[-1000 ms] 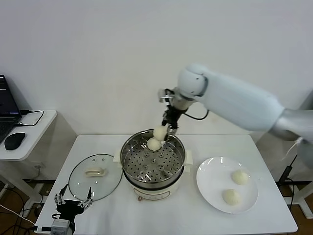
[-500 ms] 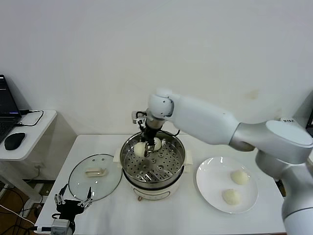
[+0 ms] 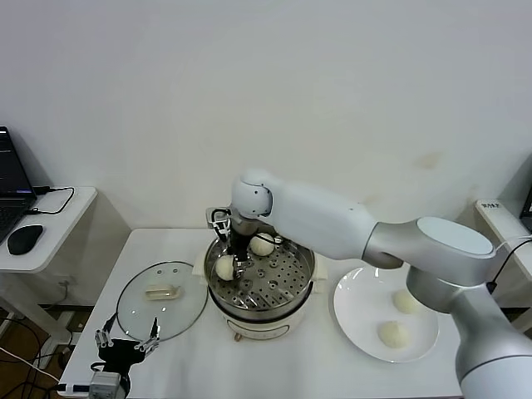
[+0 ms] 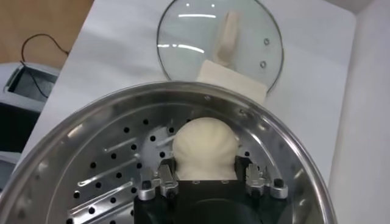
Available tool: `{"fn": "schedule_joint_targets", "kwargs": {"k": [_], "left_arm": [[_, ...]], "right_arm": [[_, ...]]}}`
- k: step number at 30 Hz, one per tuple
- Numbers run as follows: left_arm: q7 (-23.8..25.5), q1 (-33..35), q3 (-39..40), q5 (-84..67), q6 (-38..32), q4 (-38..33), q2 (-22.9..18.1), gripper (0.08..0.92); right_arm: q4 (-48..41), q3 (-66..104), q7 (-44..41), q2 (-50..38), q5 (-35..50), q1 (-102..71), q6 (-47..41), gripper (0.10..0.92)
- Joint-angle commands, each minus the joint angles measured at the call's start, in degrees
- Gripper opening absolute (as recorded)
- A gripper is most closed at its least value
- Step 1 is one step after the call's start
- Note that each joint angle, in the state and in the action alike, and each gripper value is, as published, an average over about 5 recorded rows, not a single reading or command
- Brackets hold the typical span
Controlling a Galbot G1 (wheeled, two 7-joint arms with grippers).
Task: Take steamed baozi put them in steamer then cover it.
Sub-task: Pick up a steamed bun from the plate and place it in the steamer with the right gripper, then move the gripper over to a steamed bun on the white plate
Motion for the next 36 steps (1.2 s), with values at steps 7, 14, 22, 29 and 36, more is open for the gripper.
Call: {"fn": "schedule_joint_targets", "kwargs": {"k": [7, 14, 22, 29, 36], "left_arm": [[0.02, 0.28, 0.42, 0.22, -0.07, -0.12, -0.24, 0.823], [0.20, 0.21, 0.46, 0.30, -0.02, -0.10, -0.31, 0.823], [0.35, -0.07, 0.86, 0.33, 0.04, -0.07, -0.29, 0.823], [0.12, 0.28, 1.34, 0.42, 0.02, 0.15, 0.19, 0.823], [-0.18, 1.45, 1.22, 0.46, 0.04, -0.33, 0.56, 0.823]], "right_arm": [[1.39, 1.96, 1.85, -0.63, -0.58, -0.42, -0.66, 0.758], [11.38, 3.42, -1.28, -11.41, 1.57, 3.58, -0.53, 0.822], [24.62, 5.04, -5.84, -32.65, 5.53, 8.88, 2.82, 0.823], [32.81, 3.88, -7.88, -51.36, 5.87, 9.80, 5.79, 0.823], [35.75, 5.75, -9.40, -60.63, -0.52, 1.50, 9.34, 0.823]]}}
